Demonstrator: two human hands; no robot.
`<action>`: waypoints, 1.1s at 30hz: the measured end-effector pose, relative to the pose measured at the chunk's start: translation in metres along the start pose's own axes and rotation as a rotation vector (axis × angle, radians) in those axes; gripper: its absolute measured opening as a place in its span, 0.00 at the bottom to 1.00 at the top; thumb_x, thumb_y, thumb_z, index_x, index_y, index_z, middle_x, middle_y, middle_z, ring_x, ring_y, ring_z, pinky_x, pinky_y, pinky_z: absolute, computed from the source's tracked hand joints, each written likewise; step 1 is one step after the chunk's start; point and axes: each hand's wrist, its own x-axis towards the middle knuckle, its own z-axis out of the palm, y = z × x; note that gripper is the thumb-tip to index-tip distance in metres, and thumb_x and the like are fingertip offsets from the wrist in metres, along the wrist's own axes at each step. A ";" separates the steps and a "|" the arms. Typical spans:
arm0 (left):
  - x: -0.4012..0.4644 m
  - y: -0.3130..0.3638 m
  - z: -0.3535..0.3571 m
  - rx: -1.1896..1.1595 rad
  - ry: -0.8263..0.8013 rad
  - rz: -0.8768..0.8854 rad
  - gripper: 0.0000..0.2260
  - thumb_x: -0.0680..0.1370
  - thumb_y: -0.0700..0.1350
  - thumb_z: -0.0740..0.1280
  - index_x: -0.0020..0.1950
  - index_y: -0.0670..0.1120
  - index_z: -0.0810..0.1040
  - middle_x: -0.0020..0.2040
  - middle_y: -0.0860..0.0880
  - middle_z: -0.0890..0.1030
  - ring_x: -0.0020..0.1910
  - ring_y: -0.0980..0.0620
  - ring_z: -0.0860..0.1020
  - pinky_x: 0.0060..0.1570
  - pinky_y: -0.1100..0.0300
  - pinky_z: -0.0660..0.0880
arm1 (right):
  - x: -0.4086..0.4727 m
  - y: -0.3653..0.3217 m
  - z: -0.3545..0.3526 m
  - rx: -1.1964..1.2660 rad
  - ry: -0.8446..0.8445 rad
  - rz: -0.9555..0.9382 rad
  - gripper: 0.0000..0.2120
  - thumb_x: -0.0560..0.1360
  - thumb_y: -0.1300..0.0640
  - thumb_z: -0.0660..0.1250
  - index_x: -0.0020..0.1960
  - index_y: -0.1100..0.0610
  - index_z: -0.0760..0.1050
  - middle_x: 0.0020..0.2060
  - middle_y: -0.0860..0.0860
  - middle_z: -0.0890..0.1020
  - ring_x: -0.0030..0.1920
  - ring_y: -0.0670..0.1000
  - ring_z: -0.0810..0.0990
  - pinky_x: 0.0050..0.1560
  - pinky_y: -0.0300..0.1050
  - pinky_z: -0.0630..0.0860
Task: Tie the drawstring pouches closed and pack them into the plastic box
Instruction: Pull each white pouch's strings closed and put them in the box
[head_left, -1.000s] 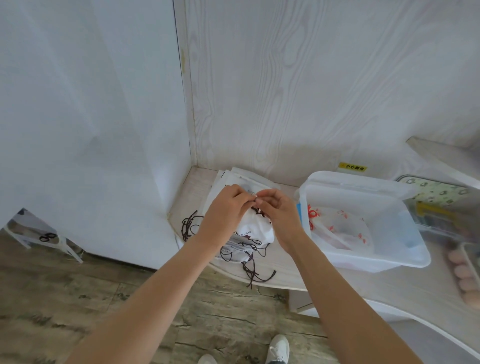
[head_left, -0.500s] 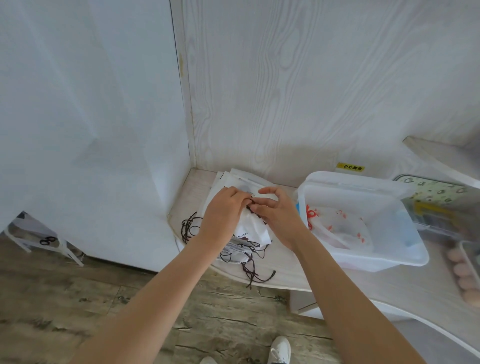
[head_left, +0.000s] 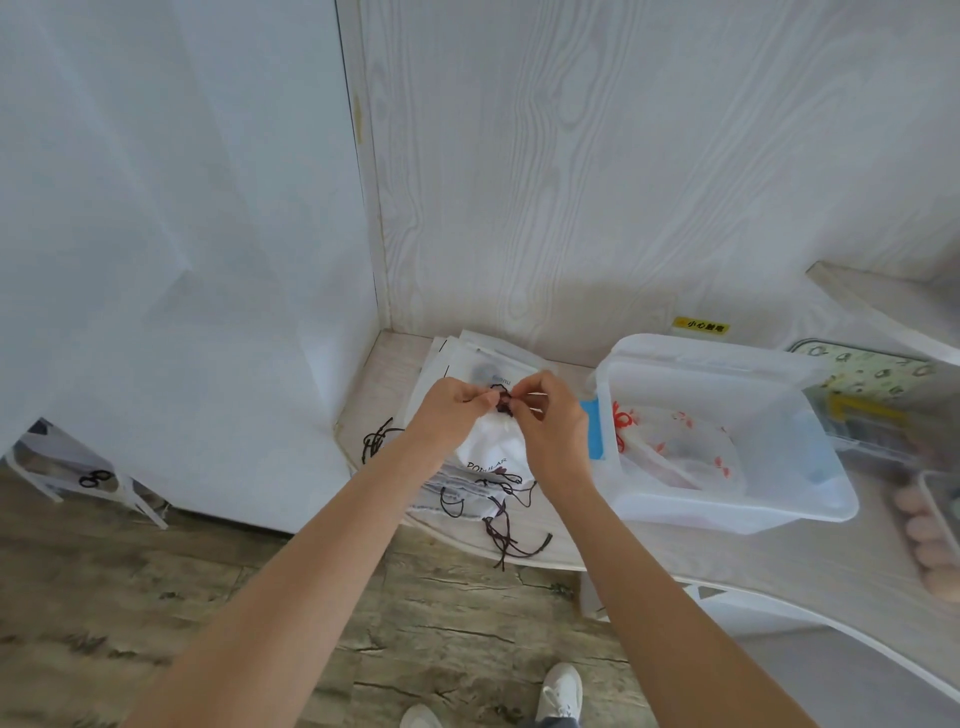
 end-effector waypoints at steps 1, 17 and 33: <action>-0.001 0.000 0.000 -0.064 -0.015 -0.035 0.11 0.79 0.40 0.62 0.57 0.37 0.79 0.47 0.48 0.80 0.41 0.60 0.74 0.34 0.77 0.68 | 0.000 -0.001 0.000 0.004 -0.008 -0.006 0.08 0.73 0.70 0.65 0.43 0.58 0.73 0.46 0.57 0.79 0.41 0.41 0.78 0.40 0.26 0.73; 0.004 0.001 -0.007 -0.119 -0.089 -0.127 0.08 0.79 0.41 0.63 0.52 0.41 0.81 0.33 0.53 0.74 0.33 0.57 0.66 0.35 0.64 0.61 | 0.001 0.001 0.003 -0.032 0.013 -0.003 0.08 0.73 0.70 0.64 0.43 0.57 0.73 0.45 0.55 0.81 0.45 0.48 0.80 0.43 0.29 0.74; 0.009 -0.013 -0.013 -0.312 -0.025 -0.013 0.05 0.74 0.35 0.68 0.41 0.43 0.82 0.30 0.50 0.77 0.29 0.57 0.69 0.32 0.67 0.67 | 0.008 0.002 -0.001 -0.115 -0.056 -0.100 0.02 0.71 0.62 0.71 0.41 0.60 0.79 0.38 0.47 0.80 0.38 0.43 0.77 0.41 0.32 0.73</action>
